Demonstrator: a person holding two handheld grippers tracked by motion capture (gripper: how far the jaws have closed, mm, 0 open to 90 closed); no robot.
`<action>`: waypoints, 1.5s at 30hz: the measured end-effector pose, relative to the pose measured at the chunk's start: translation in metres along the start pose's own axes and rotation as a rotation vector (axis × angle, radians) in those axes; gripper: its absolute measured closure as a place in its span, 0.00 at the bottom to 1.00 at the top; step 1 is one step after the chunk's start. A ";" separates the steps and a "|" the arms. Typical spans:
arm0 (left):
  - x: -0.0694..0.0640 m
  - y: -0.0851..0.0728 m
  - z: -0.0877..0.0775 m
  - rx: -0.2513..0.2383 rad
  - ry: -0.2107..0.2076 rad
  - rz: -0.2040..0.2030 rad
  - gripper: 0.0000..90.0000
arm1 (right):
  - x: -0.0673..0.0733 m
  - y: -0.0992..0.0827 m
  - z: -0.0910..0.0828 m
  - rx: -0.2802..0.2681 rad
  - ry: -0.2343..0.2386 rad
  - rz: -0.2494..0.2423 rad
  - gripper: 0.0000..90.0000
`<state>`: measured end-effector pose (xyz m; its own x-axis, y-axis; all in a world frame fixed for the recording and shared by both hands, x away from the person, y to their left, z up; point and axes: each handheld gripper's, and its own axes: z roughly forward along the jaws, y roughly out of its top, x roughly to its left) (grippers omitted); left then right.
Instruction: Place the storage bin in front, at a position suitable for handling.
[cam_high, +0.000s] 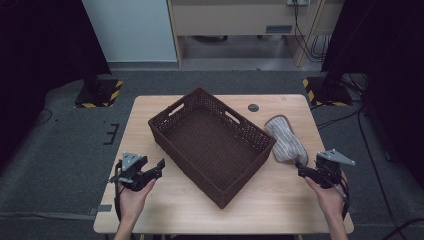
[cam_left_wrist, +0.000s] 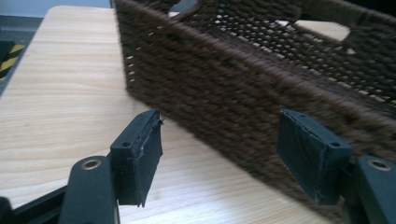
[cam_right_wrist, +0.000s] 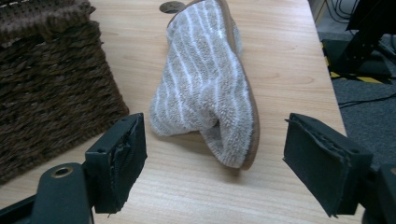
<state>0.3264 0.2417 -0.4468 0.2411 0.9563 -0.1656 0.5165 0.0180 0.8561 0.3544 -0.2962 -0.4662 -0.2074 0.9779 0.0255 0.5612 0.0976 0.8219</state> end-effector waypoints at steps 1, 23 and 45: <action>-0.003 0.001 0.001 -0.003 -0.007 0.007 0.33 | 0.001 0.000 0.000 0.002 0.002 0.003 0.24; -0.065 0.009 0.037 0.023 -0.091 0.060 0.27 | 0.004 -0.001 0.003 -0.014 0.028 -0.011 0.27; -0.055 0.009 0.041 0.051 -0.120 0.028 0.29 | 0.036 0.034 0.010 -0.097 0.161 -0.067 0.41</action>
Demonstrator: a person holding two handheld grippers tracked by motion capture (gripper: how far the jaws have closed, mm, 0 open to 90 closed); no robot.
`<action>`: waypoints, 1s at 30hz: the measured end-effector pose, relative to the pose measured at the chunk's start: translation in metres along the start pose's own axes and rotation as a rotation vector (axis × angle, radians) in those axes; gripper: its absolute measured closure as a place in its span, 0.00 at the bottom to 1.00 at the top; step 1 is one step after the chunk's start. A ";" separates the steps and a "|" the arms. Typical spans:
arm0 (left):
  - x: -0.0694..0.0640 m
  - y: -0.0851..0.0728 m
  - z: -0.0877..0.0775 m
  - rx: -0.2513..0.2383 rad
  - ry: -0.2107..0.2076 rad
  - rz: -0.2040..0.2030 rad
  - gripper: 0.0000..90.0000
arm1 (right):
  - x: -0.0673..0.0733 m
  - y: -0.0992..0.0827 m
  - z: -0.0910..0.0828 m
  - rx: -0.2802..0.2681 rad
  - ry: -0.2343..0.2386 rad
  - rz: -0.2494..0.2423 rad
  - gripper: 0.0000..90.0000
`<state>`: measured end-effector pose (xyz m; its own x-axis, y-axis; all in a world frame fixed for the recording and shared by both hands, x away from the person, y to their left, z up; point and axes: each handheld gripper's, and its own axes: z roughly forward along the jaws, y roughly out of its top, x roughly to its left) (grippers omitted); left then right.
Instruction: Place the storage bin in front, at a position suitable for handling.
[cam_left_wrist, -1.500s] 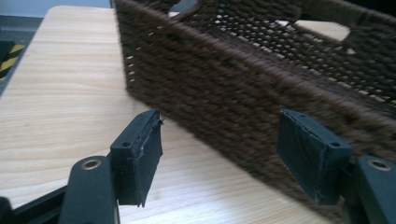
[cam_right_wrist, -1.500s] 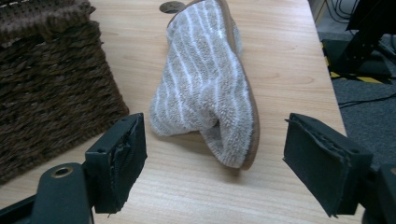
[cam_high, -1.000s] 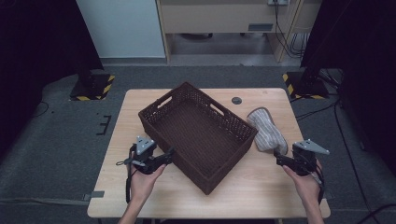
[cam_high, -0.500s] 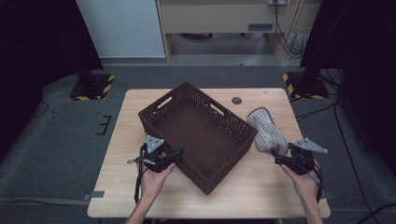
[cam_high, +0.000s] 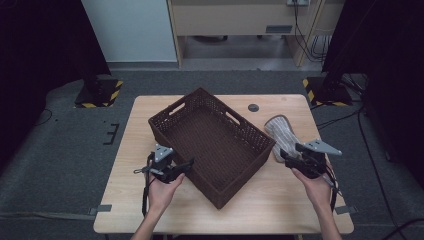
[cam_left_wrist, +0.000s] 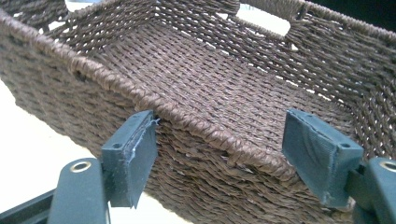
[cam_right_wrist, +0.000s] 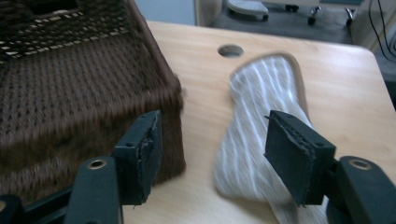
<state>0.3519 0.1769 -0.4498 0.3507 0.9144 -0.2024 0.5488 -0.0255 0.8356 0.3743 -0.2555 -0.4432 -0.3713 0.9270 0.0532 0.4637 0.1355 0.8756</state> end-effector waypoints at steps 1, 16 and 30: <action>0.003 0.000 -0.001 -0.001 -0.005 -0.001 0.29 | 0.003 0.004 0.003 -0.002 0.004 -0.008 0.43; 0.008 0.004 -0.002 0.007 0.036 0.046 0.37 | 0.029 0.020 0.038 0.036 0.096 -0.061 0.72; 0.029 0.010 0.001 0.004 0.082 0.036 0.44 | 0.057 0.010 0.019 0.059 0.162 -0.084 0.82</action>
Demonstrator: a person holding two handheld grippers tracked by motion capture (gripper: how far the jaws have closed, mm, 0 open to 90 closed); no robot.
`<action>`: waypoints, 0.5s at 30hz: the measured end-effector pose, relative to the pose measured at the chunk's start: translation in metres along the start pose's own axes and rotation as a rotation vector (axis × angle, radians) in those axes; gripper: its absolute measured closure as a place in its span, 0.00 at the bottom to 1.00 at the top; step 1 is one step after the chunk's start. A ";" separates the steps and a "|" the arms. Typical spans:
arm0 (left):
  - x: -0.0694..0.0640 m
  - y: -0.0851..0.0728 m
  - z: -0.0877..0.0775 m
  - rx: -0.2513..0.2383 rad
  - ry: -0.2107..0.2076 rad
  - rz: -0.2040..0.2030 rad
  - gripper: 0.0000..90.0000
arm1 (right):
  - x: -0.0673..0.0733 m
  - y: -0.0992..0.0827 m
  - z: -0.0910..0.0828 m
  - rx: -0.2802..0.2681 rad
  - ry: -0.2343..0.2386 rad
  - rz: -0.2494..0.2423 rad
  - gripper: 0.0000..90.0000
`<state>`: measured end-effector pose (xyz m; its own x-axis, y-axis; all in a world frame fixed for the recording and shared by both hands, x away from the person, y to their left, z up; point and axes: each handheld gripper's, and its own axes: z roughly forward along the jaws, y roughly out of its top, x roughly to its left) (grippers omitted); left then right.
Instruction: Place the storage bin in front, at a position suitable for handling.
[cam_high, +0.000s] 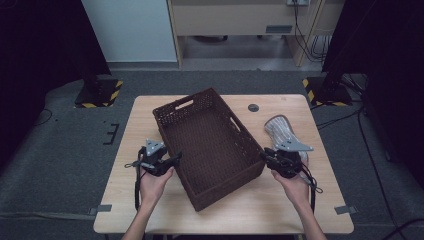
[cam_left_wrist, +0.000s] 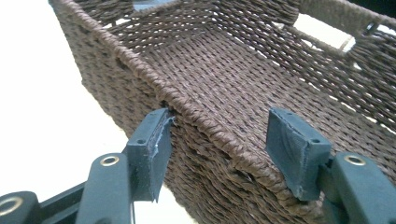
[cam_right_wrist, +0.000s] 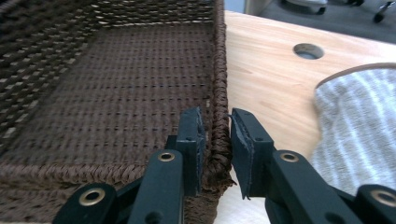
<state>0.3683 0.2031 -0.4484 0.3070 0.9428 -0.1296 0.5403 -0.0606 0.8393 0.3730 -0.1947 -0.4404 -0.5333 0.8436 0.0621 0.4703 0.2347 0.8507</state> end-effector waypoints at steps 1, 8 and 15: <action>0.001 0.000 0.000 -0.002 0.000 -0.005 0.44 | 0.000 0.000 -0.001 0.004 0.014 0.002 0.79; -0.006 -0.005 -0.007 -0.007 -0.008 -0.005 0.42 | -0.005 0.002 0.016 0.008 -0.028 -0.003 0.67; -0.005 -0.006 -0.006 -0.017 0.002 0.013 0.43 | 0.005 -0.001 0.021 0.032 -0.013 -0.013 0.87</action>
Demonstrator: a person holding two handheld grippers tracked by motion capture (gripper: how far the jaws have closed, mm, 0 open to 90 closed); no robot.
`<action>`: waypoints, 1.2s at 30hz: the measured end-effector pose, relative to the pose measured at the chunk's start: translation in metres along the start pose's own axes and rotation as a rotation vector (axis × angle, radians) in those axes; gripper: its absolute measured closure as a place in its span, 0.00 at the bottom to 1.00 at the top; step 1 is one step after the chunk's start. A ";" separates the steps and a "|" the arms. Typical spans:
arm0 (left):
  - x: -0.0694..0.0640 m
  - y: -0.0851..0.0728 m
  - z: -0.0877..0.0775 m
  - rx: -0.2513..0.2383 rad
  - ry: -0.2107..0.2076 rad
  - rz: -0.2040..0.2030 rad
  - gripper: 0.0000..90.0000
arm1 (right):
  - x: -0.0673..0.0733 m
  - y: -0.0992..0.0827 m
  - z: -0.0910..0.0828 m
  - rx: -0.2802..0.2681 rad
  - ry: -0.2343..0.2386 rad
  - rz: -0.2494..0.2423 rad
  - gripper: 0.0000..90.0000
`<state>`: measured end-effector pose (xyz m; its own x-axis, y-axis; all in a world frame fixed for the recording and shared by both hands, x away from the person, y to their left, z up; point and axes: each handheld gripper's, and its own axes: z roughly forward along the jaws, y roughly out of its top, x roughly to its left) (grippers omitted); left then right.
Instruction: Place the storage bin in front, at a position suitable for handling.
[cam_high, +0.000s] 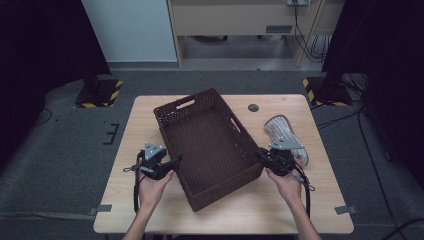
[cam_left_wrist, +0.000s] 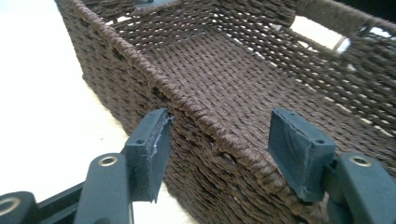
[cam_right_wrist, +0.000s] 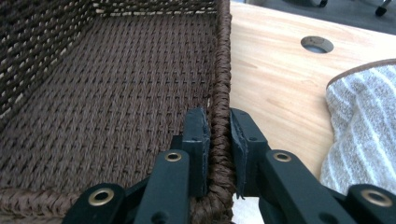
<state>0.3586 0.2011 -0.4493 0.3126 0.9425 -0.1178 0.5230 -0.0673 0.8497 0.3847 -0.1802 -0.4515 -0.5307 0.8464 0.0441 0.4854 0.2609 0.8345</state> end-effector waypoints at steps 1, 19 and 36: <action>0.000 0.001 0.001 0.008 0.009 0.009 0.44 | 0.002 0.000 -0.002 0.009 0.003 0.007 0.86; 0.008 0.000 0.008 0.039 0.010 0.010 0.55 | 0.015 0.006 0.000 -0.008 0.023 -0.031 0.74; 0.026 0.007 0.015 0.051 0.016 0.021 0.65 | 0.034 0.006 -0.008 -0.049 0.029 -0.023 0.57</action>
<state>0.3821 0.2202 -0.4544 0.3112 0.9459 -0.0920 0.5562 -0.1028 0.8247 0.3640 -0.1532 -0.4407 -0.5620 0.8262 0.0397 0.4386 0.2570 0.8612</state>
